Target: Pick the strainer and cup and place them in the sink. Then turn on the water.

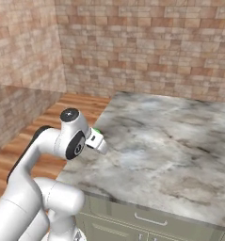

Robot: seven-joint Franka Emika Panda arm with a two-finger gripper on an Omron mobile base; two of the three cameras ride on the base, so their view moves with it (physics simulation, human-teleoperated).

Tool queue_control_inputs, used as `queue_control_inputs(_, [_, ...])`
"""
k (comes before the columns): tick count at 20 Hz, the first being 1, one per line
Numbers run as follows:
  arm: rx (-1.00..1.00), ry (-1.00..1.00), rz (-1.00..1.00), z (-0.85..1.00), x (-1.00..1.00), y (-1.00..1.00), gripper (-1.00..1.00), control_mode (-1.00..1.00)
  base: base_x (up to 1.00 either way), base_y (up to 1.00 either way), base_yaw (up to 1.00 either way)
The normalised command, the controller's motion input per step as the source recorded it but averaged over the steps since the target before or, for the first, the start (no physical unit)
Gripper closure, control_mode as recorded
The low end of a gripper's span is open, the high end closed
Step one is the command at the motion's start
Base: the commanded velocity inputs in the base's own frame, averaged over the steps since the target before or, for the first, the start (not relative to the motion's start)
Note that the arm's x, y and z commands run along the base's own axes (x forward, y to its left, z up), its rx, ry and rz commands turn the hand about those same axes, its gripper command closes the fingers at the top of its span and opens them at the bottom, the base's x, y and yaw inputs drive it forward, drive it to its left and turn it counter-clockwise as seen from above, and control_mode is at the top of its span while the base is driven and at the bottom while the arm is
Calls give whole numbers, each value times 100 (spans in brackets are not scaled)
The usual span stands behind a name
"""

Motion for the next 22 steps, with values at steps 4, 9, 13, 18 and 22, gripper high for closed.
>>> queue_control_inputs(4, [-9, 20, 0, 73, 0, 3, -100, -100, 0, 0, 0])
queue_control_inputs(9, [-6, 18, 0, 68, 0, 0, -100, -100, 0, 0, 0])
queue_control_inputs(13, [0, 12, 1, 28, 0, -11, -100, -100, 0, 0, 0])
queue_control_inputs(18, [2, 4, 0, -11, 2, -30, -100, -100, 0, 0, 0])
queue_control_inputs(22, [14, 0, 0, -27, 9, -34, -100, -100, 0, 0, 0])
